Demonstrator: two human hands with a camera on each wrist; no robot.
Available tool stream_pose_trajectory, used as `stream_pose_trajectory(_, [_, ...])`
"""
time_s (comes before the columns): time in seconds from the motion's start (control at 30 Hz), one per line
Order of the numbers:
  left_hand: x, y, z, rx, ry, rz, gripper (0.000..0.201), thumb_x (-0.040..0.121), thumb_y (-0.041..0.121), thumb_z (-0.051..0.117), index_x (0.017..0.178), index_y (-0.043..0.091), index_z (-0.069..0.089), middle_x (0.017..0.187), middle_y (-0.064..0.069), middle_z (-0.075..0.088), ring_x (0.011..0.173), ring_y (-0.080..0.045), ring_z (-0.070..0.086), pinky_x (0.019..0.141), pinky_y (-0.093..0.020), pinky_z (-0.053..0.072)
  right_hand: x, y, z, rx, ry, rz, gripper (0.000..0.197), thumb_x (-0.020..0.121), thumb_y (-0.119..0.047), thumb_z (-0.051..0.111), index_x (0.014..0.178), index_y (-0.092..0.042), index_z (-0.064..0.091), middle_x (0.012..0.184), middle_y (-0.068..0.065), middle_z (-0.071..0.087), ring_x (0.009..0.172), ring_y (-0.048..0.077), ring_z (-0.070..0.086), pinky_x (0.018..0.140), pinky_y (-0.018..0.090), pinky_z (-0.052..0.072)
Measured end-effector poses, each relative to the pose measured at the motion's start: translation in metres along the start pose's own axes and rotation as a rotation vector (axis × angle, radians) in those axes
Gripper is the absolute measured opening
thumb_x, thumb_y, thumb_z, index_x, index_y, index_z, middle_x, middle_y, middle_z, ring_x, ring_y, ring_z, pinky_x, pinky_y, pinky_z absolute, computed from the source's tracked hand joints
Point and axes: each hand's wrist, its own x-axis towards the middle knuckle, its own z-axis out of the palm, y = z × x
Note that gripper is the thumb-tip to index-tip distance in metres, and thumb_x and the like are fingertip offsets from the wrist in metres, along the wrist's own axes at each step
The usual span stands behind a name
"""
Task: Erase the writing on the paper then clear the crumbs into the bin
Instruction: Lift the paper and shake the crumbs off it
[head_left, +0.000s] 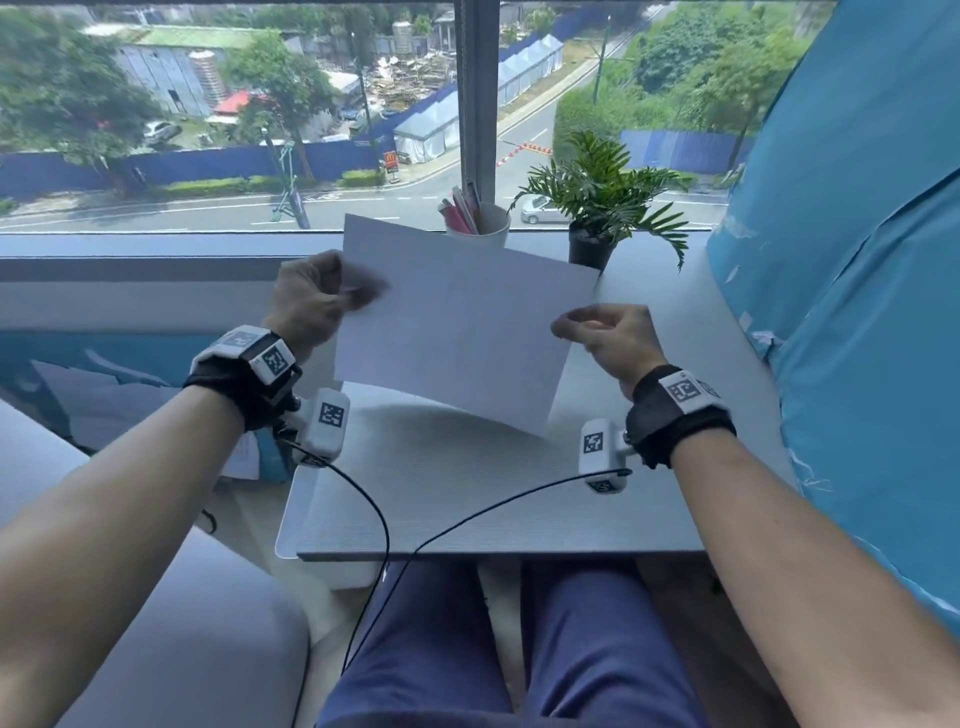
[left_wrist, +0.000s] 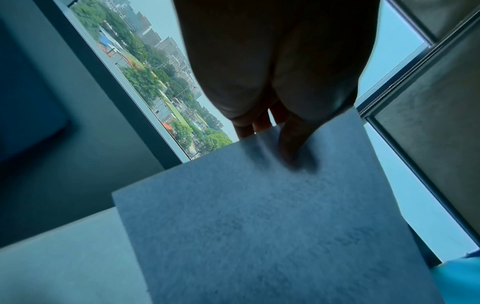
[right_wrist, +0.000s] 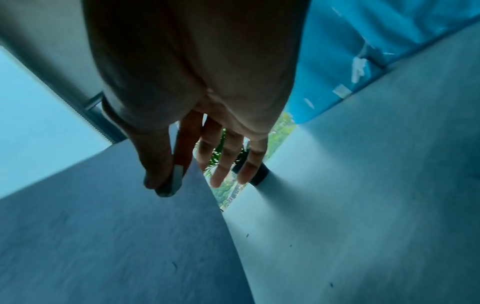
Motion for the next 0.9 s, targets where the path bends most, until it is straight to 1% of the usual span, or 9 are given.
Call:
stream_pose_trajectory(0.07, [-0.002, 0.004, -0.004, -0.015, 0.024, 0.013, 0.029, 0.08, -0.001, 0.077, 0.106, -0.007, 0.068, 0.089, 0.01, 0.077, 0.085, -0.007, 0.072, 0.079, -0.02, 0.056, -0.002, -0.009, 0.001, 0.01, 0.004, -0.083, 0.019, 0.07, -0.025, 0.087, 0.085, -0.018, 0.078, 0.087, 0.001, 0.077, 0.085, 0.012, 0.072, 0.071, 0.021, 0.051])
stream_pose_trajectory(0.13, [-0.004, 0.006, -0.007, -0.01, 0.046, 0.024, 0.023, 0.08, -0.002, 0.077, 0.102, 0.003, 0.071, 0.091, 0.011, 0.077, 0.088, -0.008, 0.072, 0.082, -0.022, 0.056, -0.005, -0.016, 0.001, 0.042, 0.04, -0.142, 0.02, 0.071, -0.026, 0.087, 0.087, -0.016, 0.079, 0.085, -0.001, 0.077, 0.084, 0.009, 0.073, 0.067, 0.014, 0.052])
stream_pose_trajectory(0.23, [-0.006, 0.01, -0.009, -0.01, 0.095, 0.031, 0.029, 0.08, -0.006, 0.076, 0.098, 0.015, 0.072, 0.09, 0.015, 0.076, 0.088, -0.006, 0.072, 0.085, -0.026, 0.057, -0.008, -0.022, 0.001, 0.0, -0.006, -0.245, 0.028, 0.071, -0.027, 0.087, 0.092, -0.011, 0.079, 0.089, -0.001, 0.077, 0.085, 0.009, 0.073, 0.077, 0.018, 0.056])
stream_pose_trajectory(0.33, [-0.008, 0.014, -0.012, -0.007, 0.159, 0.016, 0.022, 0.079, -0.003, 0.078, 0.087, 0.018, 0.072, 0.081, 0.017, 0.075, 0.079, -0.002, 0.072, 0.078, -0.023, 0.057, -0.011, -0.03, -0.003, 0.007, -0.006, -0.286, 0.03, 0.07, -0.032, 0.088, 0.091, -0.012, 0.079, 0.09, -0.002, 0.077, 0.09, 0.01, 0.071, 0.082, 0.021, 0.053])
stream_pose_trajectory(0.43, [-0.009, 0.013, -0.012, -0.028, 0.19, 0.01, 0.016, 0.079, 0.004, 0.081, 0.087, 0.017, 0.075, 0.086, 0.009, 0.077, 0.083, -0.011, 0.073, 0.083, -0.032, 0.058, -0.012, -0.038, -0.008, 0.046, -0.042, -0.297, 0.031, 0.07, -0.029, 0.087, 0.093, -0.01, 0.079, 0.092, -0.002, 0.077, 0.094, 0.011, 0.071, 0.08, 0.017, 0.05])
stream_pose_trajectory(0.57, [-0.008, 0.017, -0.004, -0.092, 0.218, -0.034, 0.011, 0.081, 0.023, 0.082, 0.089, 0.018, 0.076, 0.085, 0.0, 0.077, 0.074, -0.019, 0.073, 0.065, -0.034, 0.06, -0.01, -0.046, -0.012, 0.087, -0.01, -0.325, 0.027, 0.071, -0.025, 0.087, 0.091, -0.009, 0.079, 0.094, 0.0, 0.077, 0.094, 0.008, 0.071, 0.079, 0.014, 0.051])
stream_pose_trajectory(0.67, [-0.003, 0.02, 0.007, -0.104, 0.264, -0.09, 0.005, 0.084, 0.016, 0.08, 0.084, 0.018, 0.075, 0.079, 0.0, 0.076, 0.066, -0.019, 0.072, 0.06, -0.035, 0.059, -0.004, -0.046, -0.023, 0.063, 0.075, -0.306, 0.02, 0.071, -0.025, 0.087, 0.086, -0.015, 0.079, 0.116, -0.002, 0.071, 0.11, 0.003, 0.063, 0.091, 0.014, 0.047])
stream_pose_trajectory(0.77, [0.0, 0.021, 0.023, -0.073, 0.262, -0.142, 0.01, 0.088, 0.005, 0.072, 0.086, 0.015, 0.074, 0.083, -0.007, 0.076, 0.062, -0.018, 0.072, 0.058, -0.035, 0.059, -0.004, -0.033, -0.035, -0.044, 0.082, -0.241, 0.02, 0.07, -0.027, 0.087, 0.085, -0.018, 0.08, 0.134, 0.0, 0.06, 0.122, 0.005, 0.053, 0.103, 0.025, 0.038])
stream_pose_trajectory(0.9, [-0.003, 0.023, 0.048, -0.109, 0.226, -0.174, 0.023, 0.092, -0.006, 0.059, 0.089, 0.012, 0.073, 0.089, -0.012, 0.076, 0.07, -0.025, 0.074, 0.058, -0.039, 0.061, -0.017, -0.007, -0.046, -0.04, 0.094, -0.105, 0.021, 0.069, -0.026, 0.088, 0.085, -0.015, 0.079, 0.119, -0.002, 0.065, 0.121, 0.013, 0.057, 0.104, 0.031, 0.042])
